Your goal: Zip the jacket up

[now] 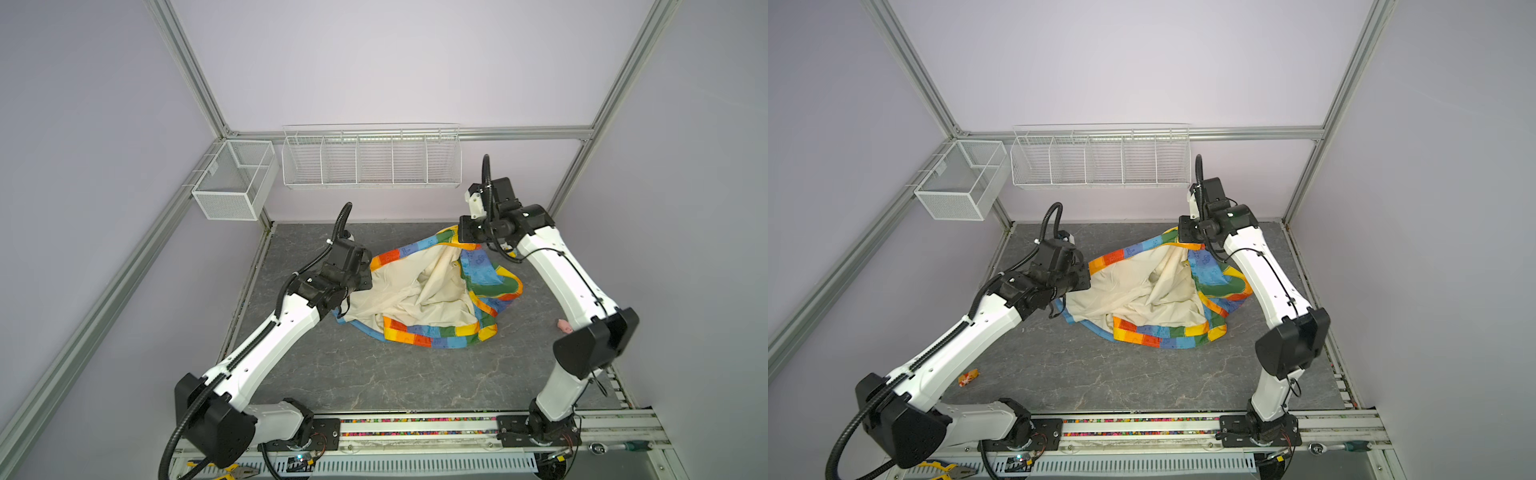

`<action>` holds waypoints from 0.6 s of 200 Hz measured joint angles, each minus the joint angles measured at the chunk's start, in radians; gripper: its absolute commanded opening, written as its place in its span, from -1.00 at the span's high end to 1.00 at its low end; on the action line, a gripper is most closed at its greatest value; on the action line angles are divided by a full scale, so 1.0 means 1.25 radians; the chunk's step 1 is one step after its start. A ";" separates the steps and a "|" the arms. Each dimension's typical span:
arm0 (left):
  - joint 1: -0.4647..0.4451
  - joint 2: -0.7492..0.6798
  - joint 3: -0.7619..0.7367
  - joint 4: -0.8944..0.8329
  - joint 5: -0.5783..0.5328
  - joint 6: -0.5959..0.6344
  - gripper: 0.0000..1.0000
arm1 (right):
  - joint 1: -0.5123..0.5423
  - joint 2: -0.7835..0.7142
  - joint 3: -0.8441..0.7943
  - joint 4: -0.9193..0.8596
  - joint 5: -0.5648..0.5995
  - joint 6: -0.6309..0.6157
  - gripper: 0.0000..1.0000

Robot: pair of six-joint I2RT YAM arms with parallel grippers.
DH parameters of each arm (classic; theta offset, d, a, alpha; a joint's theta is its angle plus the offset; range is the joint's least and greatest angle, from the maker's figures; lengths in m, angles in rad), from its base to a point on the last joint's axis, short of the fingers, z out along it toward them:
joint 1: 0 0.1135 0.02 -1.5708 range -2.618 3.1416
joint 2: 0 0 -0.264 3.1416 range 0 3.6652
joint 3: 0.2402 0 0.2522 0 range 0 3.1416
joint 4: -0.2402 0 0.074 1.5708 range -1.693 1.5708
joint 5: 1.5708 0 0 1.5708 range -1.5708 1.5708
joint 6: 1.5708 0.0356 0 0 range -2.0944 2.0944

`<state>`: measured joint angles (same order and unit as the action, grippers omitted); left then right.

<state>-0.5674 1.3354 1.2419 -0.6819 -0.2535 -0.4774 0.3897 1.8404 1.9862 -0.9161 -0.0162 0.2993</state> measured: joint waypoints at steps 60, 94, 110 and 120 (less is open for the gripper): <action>0.135 0.133 0.013 0.027 -0.018 0.010 1.00 | 0.008 0.142 0.012 0.057 -0.067 0.030 0.57; 0.149 0.174 -0.024 0.049 0.009 0.009 0.52 | 0.025 0.085 -0.143 0.128 -0.084 0.039 0.40; 0.157 0.181 -0.038 0.049 0.020 0.009 0.04 | 0.029 0.053 -0.210 0.138 -0.083 0.048 0.10; 0.161 0.179 -0.041 0.043 0.023 0.005 -0.04 | 0.029 0.027 -0.252 0.144 -0.083 0.041 -0.11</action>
<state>-0.3660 1.5593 1.1904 -0.6285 -0.2249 -0.4706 0.4255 1.8736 1.6711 -0.7361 -0.1200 0.3500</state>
